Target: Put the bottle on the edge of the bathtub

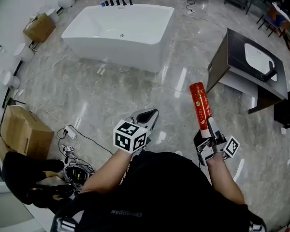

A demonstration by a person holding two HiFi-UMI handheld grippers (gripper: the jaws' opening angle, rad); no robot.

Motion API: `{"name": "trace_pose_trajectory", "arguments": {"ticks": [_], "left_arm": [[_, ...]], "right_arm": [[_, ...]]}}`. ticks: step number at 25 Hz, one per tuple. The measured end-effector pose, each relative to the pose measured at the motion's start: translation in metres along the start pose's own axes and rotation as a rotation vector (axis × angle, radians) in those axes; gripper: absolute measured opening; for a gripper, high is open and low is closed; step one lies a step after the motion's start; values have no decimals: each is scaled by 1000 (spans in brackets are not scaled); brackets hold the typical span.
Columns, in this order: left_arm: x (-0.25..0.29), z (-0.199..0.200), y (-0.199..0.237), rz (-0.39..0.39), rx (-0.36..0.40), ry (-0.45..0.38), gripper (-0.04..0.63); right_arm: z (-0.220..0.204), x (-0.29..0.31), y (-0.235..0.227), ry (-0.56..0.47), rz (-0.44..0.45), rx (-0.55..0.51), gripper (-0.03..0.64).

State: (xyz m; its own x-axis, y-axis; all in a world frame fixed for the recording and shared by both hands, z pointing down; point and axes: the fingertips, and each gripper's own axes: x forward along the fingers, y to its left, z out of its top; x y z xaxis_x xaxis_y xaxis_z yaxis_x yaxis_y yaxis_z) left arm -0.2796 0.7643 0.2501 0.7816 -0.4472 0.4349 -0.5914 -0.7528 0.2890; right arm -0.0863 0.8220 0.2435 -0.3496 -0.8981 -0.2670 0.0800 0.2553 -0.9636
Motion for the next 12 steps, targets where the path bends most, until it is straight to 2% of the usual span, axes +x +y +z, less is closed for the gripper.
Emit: {"name": "trace_pose_trajectory", "arguments": {"ticks": [12], "left_arm": [[13,-5,-23,23,-8,10,18]], "right_arm": [[22,-26,15,7,30,-39,327]]}}
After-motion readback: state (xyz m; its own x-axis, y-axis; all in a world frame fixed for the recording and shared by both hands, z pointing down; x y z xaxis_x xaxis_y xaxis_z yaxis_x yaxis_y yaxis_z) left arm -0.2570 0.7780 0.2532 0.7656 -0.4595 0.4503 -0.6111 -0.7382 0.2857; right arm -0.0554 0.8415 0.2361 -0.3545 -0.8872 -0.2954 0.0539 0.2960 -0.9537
